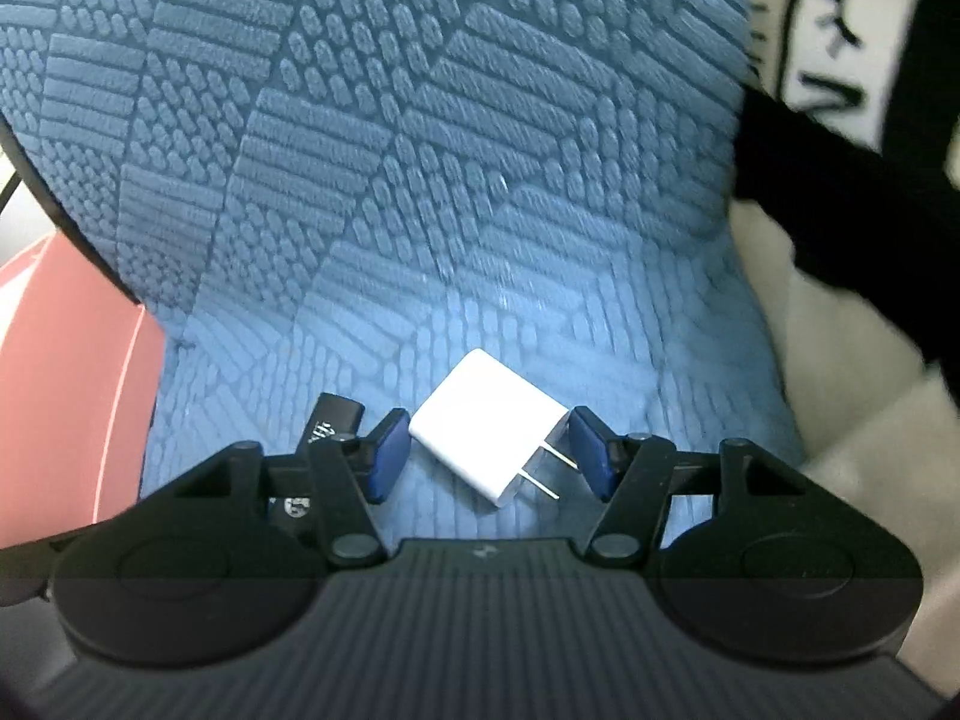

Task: Organize rigid objects
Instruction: 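Lift the USB stick with the left gripper while the right gripper lifts the small charger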

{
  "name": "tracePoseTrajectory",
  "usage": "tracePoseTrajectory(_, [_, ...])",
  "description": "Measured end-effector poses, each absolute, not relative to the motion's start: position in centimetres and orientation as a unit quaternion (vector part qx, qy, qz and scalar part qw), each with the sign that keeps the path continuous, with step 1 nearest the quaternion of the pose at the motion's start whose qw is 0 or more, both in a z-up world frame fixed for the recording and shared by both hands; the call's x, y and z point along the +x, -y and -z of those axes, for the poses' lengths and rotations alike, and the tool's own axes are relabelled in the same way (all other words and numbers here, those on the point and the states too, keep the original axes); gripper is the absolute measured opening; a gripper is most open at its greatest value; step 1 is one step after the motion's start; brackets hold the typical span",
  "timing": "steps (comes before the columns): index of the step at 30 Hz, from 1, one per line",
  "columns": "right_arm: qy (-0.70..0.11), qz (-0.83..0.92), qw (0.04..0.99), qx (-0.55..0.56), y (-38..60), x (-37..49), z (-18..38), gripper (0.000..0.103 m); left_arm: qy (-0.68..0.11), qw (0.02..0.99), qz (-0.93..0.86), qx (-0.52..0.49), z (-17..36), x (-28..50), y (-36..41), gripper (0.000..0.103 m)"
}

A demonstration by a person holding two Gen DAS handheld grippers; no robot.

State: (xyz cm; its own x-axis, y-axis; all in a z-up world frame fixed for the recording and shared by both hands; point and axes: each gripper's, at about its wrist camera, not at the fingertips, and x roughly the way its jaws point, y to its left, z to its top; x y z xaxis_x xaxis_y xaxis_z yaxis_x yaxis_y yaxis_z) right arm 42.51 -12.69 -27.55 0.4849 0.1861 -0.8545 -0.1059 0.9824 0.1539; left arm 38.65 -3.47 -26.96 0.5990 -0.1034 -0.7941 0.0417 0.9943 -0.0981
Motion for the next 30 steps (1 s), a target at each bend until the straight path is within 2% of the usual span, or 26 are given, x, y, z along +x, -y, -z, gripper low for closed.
tracePoseTrajectory(16, [-0.515,-0.032,0.852,0.092,18.0,36.0,25.6,0.062,-0.446,0.891,0.036,-0.076,25.3,32.0,1.3,0.028])
tracePoseTrajectory(21, [-0.509,-0.022,0.858,0.065,18.0,34.8,25.3,0.062,-0.454,0.884,0.034,-0.106,25.1,29.0,1.3,0.028])
tracePoseTrajectory(30, [-0.516,-0.030,0.854,0.058,17.5,30.9,25.1,0.062,-0.463,0.880,0.045,-0.095,25.2,25.2,2.4,0.028])
